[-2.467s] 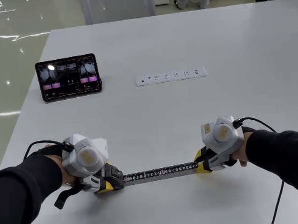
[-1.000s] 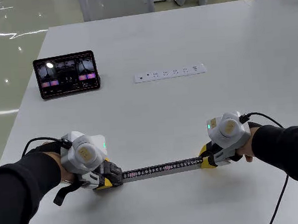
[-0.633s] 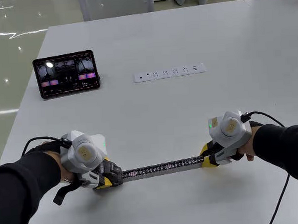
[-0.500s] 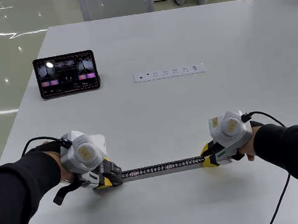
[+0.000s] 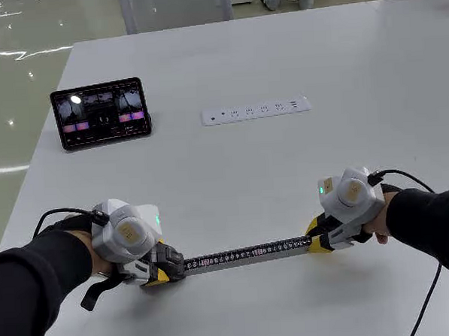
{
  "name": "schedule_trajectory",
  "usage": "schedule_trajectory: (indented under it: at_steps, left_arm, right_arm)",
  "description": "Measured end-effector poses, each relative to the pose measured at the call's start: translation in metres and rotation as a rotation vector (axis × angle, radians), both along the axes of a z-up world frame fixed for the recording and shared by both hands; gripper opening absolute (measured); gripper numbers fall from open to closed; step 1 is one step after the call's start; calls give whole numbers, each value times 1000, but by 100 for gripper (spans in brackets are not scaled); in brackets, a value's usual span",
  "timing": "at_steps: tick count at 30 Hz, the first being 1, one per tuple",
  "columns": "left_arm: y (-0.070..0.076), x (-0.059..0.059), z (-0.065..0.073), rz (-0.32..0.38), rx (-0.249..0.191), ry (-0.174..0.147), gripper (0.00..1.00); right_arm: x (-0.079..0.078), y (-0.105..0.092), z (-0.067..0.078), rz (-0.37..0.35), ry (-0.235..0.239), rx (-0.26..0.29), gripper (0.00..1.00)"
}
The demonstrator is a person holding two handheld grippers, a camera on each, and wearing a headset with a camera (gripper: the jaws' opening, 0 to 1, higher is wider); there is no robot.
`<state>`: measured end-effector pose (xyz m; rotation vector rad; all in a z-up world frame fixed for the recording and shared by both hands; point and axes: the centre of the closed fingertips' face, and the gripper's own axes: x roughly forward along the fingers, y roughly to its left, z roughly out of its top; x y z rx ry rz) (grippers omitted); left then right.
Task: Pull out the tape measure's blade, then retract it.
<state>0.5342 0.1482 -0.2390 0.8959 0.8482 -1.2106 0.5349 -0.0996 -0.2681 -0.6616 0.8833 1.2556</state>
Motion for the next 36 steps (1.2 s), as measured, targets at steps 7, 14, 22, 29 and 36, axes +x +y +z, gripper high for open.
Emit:
schedule_trajectory:
  at_steps: [7,14,22,29,36]
  left_arm:
    - [0,0,0,0,0,0,31]
    - [0,-1,0,-1,1,-2,31]
    - [-1,-1,1,2,-1,-3,31]
    - [-1,0,1,14,-9,6,31]
    - [-2,2,1,18,-29,12,32]
  right_arm:
    - [-1,-2,0,-2,0,-1,9]
    - [-1,-4,1,-5,1,-1,9]
    - [-1,-5,0,-11,2,0,9]
    - [-1,-5,0,-10,3,2,9]
    - [-1,-5,0,19,-4,-15,10]
